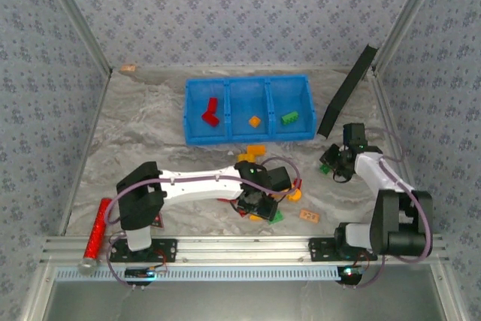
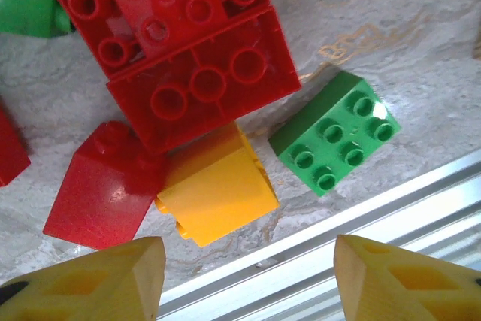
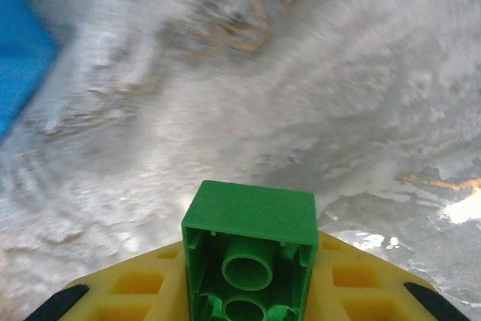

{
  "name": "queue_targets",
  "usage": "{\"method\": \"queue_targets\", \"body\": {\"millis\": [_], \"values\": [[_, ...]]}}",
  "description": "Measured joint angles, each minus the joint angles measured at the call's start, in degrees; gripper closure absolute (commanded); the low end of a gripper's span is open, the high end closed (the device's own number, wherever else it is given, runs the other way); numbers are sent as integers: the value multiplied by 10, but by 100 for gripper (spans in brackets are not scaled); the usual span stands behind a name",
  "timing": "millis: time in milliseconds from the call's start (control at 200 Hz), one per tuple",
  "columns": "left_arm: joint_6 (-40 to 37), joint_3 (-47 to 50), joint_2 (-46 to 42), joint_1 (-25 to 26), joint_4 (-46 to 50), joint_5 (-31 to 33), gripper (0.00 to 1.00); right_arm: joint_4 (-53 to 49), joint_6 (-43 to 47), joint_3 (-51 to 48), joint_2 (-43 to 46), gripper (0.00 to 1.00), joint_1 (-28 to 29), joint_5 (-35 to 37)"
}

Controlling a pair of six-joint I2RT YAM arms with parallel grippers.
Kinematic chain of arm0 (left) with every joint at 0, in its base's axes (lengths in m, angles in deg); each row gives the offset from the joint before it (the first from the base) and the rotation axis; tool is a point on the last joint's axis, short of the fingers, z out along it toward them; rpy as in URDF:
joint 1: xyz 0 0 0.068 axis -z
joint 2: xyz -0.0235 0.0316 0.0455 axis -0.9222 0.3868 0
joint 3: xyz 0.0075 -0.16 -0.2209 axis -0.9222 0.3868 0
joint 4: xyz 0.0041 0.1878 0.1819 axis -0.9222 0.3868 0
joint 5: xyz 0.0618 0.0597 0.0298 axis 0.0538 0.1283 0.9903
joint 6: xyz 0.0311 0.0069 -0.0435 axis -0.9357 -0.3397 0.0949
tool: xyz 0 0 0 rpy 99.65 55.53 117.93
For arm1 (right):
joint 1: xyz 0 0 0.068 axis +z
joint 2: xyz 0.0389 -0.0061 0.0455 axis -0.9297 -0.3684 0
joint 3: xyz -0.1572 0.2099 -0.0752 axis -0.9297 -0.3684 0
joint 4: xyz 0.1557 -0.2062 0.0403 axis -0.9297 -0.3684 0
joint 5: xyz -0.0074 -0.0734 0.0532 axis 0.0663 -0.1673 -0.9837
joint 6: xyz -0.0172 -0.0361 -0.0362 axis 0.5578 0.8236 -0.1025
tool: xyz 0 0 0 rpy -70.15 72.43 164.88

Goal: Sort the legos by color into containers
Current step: Pick up the lego from the middle-right of the table, then place the lego in the container, then pick up the lego from the middle-left of the table.

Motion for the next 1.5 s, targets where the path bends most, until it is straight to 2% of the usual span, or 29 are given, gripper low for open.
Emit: {"method": "queue_targets", "body": {"millis": [225, 445, 700, 1084, 1499], "values": [[41, 4, 21, 2, -5, 2, 37, -7, 47, 49, 98, 72, 16, 5], [65, 5, 37, 2, -12, 2, 36, -3, 96, 129, 89, 72, 80, 39], [80, -9, 54, 2, -4, 1, 36, 32, 192, 232, -17, 72, 152, 71], [93, 8, 64, -9, -27, -24, 38, 42, 282, 376, -227, 71, 197, 108], [96, 21, 59, -18, -45, -53, 47, -2, 302, 537, -409, 69, 204, 111]]}}
